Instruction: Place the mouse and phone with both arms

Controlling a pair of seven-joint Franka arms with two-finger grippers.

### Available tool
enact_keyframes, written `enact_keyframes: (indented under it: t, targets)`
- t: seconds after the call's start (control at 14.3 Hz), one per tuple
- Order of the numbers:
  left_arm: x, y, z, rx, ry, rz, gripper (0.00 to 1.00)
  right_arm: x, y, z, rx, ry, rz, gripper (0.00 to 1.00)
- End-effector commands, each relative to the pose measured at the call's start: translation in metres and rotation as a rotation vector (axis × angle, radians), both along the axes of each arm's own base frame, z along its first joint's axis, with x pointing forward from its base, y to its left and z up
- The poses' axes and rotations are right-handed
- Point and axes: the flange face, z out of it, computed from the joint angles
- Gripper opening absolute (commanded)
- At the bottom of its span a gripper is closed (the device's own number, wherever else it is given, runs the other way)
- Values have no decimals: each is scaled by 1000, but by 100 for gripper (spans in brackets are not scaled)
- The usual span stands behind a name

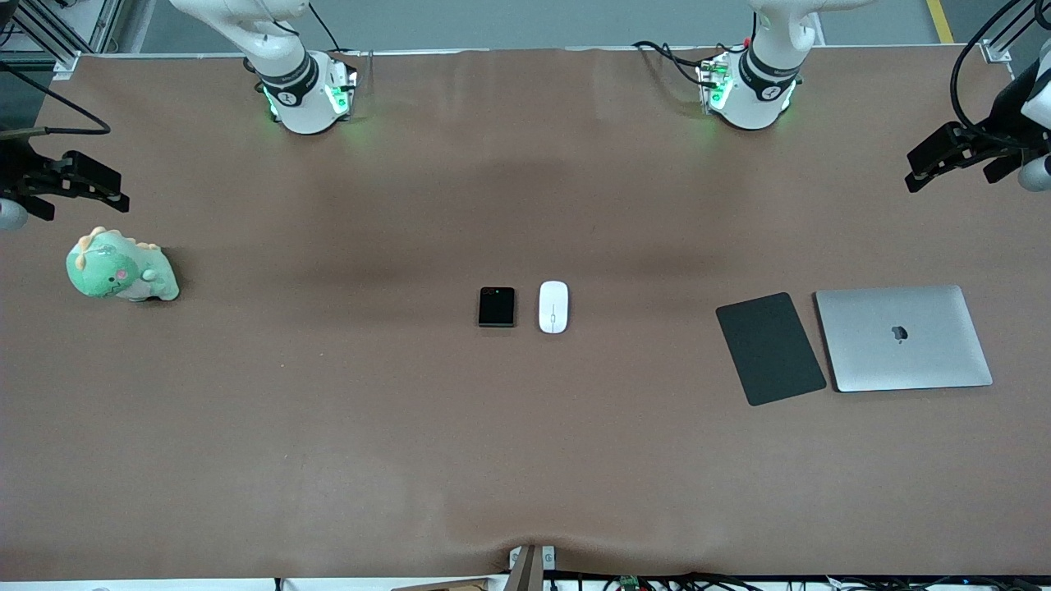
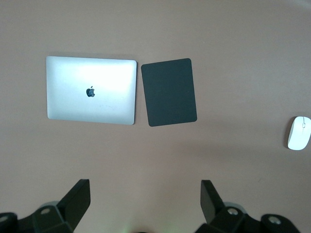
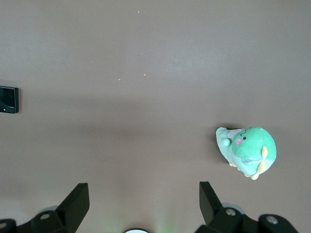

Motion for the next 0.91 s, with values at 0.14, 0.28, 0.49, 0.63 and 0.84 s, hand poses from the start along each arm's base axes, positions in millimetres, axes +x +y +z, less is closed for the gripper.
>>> enact_keyframes:
  t: [0.14, 0.28, 0.49, 0.63, 0.84]
  targets:
    - [-1, 4, 6, 10, -1, -7, 100, -1, -1, 1, 14, 4, -8, 100]
    - [1, 4, 4, 12, -1, -4, 100, -1, -2, 1, 14, 4, -9, 100]
    - [6, 0, -8, 10, 18, 6, 100, -1, -2, 1, 14, 4, -9, 100]
    - [11, 1, -19, 9, 38, 8, 100, -1, -3, 1, 14, 4, -11, 100]
    - [15, -1, -43, 12, 58, 3, 100, -1, -3, 0, 14, 7, -11, 100]
